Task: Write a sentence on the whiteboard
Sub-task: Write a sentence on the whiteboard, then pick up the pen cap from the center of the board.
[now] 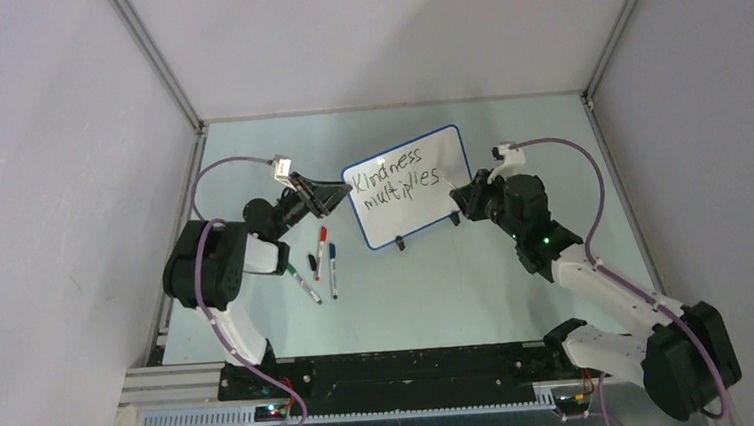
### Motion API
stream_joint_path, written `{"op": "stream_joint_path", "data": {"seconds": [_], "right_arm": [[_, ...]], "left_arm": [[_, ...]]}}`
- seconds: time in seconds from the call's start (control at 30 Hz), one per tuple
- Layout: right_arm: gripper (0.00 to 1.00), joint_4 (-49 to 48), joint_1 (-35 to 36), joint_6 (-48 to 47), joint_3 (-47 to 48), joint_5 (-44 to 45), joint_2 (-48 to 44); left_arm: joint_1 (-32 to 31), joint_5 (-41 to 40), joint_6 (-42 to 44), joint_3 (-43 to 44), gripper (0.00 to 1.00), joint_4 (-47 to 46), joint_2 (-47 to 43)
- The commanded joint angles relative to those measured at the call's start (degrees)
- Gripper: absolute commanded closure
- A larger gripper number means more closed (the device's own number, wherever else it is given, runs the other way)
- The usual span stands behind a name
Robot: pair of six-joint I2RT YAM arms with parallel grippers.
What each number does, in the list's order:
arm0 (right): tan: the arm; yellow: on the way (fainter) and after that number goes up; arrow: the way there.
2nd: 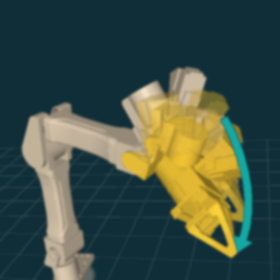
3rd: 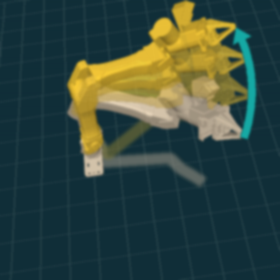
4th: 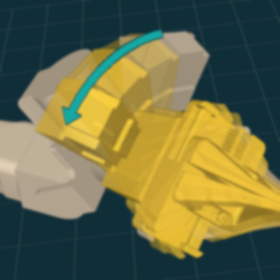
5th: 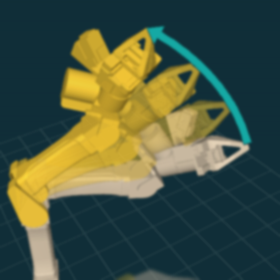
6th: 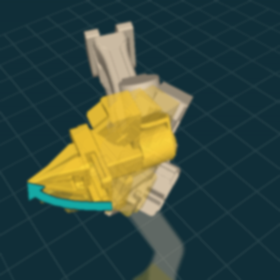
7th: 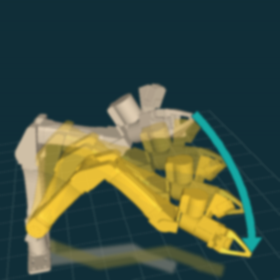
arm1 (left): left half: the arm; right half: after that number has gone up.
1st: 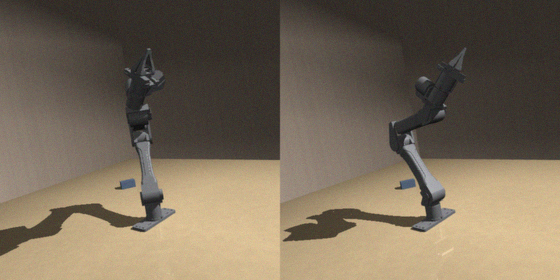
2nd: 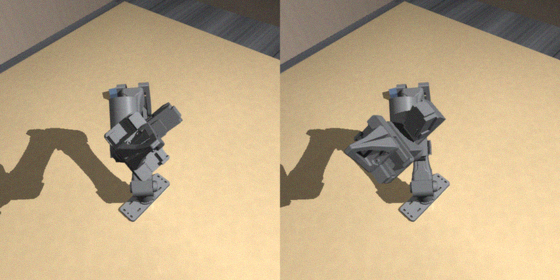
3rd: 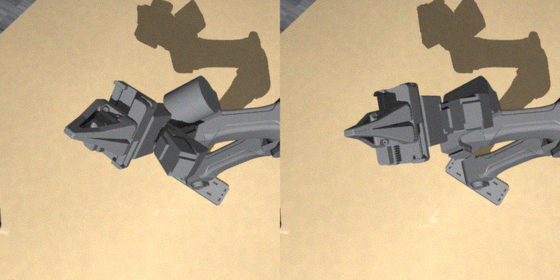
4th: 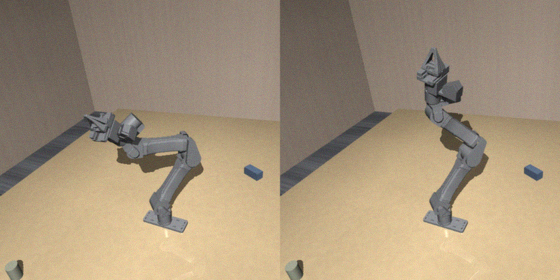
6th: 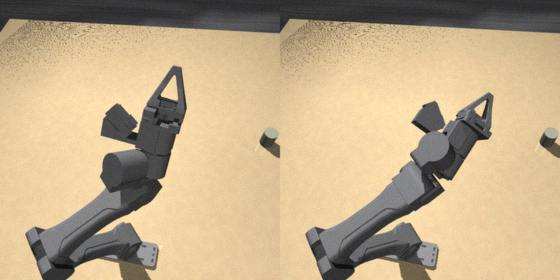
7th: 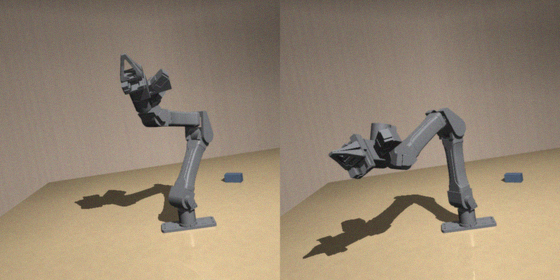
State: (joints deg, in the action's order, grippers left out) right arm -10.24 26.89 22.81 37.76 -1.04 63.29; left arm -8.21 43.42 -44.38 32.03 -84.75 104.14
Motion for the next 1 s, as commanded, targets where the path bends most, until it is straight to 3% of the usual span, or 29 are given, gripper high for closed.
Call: {"op": "stream_joint_path", "data": {"seconds": [0.0, 0.23, 0.43, 0.5, 0.57, 0.6, 0.67, 0.7, 0.73, 0.8, 0.97], "right_arm": [[1.0, -2.8, -0.2, -2.2, -3.1, 3.9, -5.3], [1.0, 3.3, 0.2, -0.2, -4.0, 3.8, -9.2], [1.0, 5.5, 1.4, -0.9, -3.9, 1.7, -10.5], [1.0, 6.2, 1.4, -3.1, -3.9, 2.0, -11.3], [1.0, 6.9, 1.4, -3.0, -3.9, 4.1, -12.1], [1.0, 5.7, 1.4, -2.0, -4.5, 4.1, -12.3], [1.0, 2.4, 2.3, -2.2, -6.2, 3.2, -12.3], [1.0, 1.1, 3.5, -2.3, -7.2, 4.1, -12.8], [1.0, -1.9, 4.0, -2.7, -9.7, 6.0, -13.2], [1.0, -5.8, 4.8, -1.6, -13.2, 7.7, -14.9], [1.0, -7.3, 5.7, -1.8, -16.4, 11.0, -19.7]], "left_arm": [[1.8, -2.9, 2.7, -3.1, 0.61, -3.1, -5.3], [2.3, -4.7, 2.6, -10.2, 0.54, -1.2, -13.9], [1.0, -8.9, 3.3, -17.7, 0.5, 7.0, -23.9], [-0.9, -12.2, 8.1, -18.1, 0.48, 17.5, -30.5], [-4.5, -19.3, 14.2, -15.9, 0.45, 35.5, -38.3], [-6.0, -27.0, 16.1, -14.6, 0.4, 49.7, -43.4], [-10.8, -36.0, 19.0, -11.5, 0.3, 64.7, -48.9], [-11.4, -37.8, 18.5, -10.4, 0.27, 68.1, -50.4], [-11.9, -40.0, 18.2, -10.2, 0.16, 73.5, -53.3], [-12.3, -41.8, 17.2, -11.0, 0.03, 78.9, -57.4], [-12.4, -45.1, 14.9, -14.4, 0.0, 87.2, -67.3]]}}
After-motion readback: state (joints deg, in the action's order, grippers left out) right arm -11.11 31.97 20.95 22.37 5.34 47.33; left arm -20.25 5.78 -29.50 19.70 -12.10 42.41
